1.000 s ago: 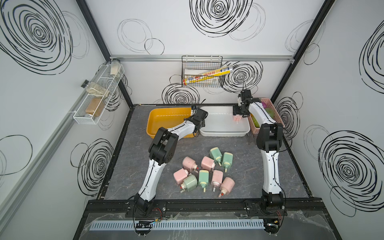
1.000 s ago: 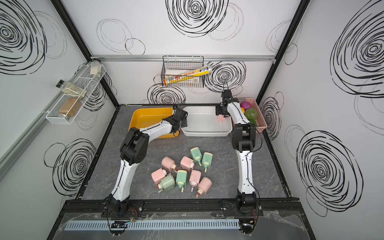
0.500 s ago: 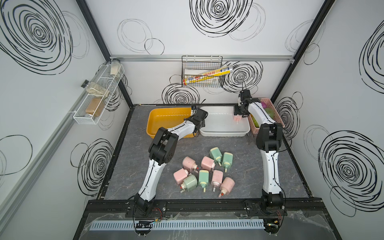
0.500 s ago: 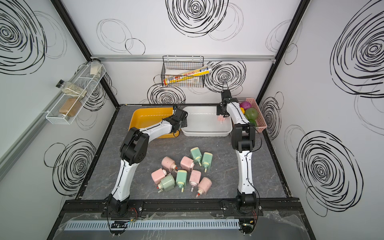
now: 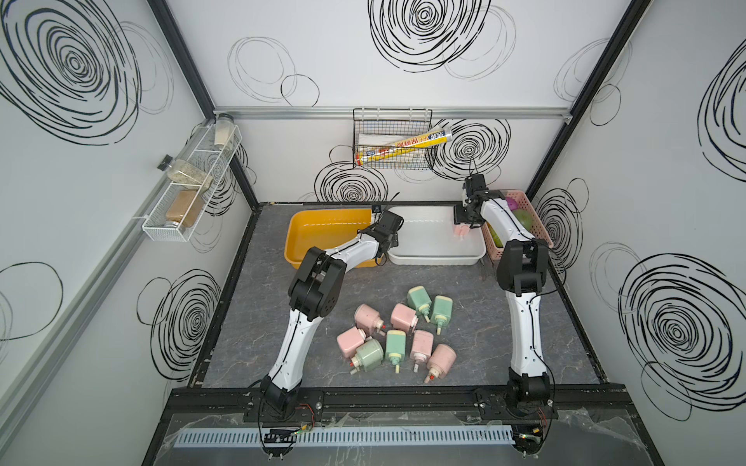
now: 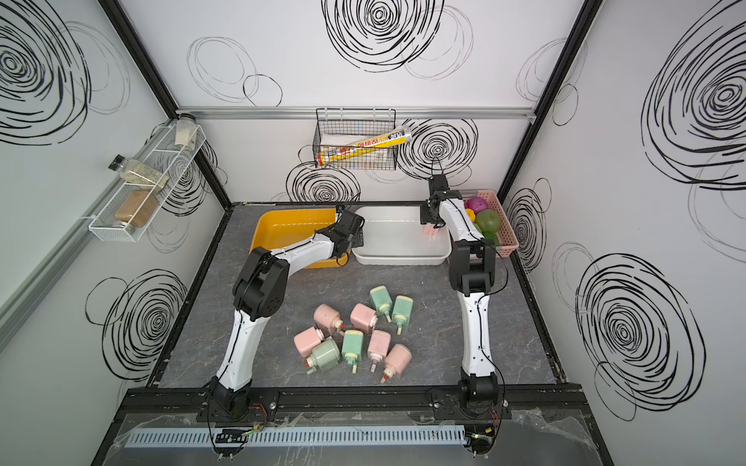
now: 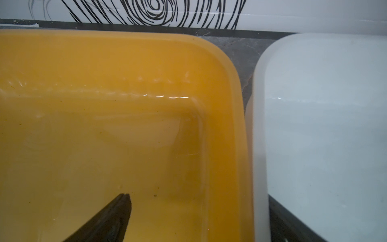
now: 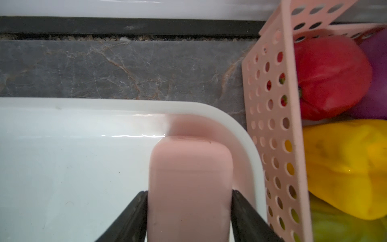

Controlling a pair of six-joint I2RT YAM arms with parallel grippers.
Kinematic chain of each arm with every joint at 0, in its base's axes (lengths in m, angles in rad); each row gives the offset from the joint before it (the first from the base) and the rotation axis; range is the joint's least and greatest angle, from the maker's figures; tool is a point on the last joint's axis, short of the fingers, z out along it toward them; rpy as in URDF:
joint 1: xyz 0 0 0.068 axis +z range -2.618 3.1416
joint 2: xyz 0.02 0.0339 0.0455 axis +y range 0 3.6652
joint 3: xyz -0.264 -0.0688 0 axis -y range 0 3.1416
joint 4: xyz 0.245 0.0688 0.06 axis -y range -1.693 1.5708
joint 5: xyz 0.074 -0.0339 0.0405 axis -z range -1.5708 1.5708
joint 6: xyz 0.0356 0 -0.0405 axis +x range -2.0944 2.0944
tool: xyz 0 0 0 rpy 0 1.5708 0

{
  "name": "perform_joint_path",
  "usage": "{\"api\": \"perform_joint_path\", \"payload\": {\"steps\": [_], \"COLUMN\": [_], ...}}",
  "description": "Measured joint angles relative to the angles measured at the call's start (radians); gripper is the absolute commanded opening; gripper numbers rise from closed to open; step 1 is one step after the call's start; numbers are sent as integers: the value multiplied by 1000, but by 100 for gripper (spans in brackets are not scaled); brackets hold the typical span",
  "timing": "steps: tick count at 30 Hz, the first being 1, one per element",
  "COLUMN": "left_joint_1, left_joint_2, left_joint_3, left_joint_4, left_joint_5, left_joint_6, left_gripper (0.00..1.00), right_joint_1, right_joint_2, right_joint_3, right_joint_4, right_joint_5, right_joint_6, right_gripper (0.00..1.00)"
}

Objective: Place the pencil sharpeners by color into the storage box
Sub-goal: Place the pencil sharpener in the storage box.

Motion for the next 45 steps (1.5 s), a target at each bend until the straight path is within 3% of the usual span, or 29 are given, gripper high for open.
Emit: {"api": "perform_joint_path", "payload": {"steps": [7, 12, 15, 17, 23, 29, 34, 39, 45], "left_joint_1": [-1, -10, -19, -28, -58, -89, -130, -170, -256], "left_joint_2": [-19, -40, -68, -118, -360, -600, -773, -872, -983], "left_joint_3": [0, 0, -7, -47, -266, -467, -658, -760, -847], "left_joint_4": [1, -6, -11, -5, 37, 61, 47, -6, -97], "left_joint_5": [48, 84, 99, 104, 116, 131, 120, 165, 296], "left_joint_6": [30, 43, 48, 47, 18, -54, -95, -75, -20], "left_gripper": [99, 99, 99, 99, 99, 99, 99, 99, 99], "right_joint_1": [0, 1, 2, 6, 23, 47, 58, 99, 244], "right_joint_2": [-19, -107, -195, -277, -558, -790, -984, -1014, -1055], "right_joint_3": [-29, -150, -253, -343, -644, -846, -1106, -1145, -1177], "right_joint_4": [0, 16, 50, 91, 282, 439, 621, 625, 548], "right_joint_5": [-14, -24, -27, -32, -31, -37, -116, -136, -59], "right_joint_6": [-3, 2, 13, 19, 56, 83, 52, 17, 2], "right_gripper": [72, 78, 87, 100, 100, 100, 100, 100, 100]}}
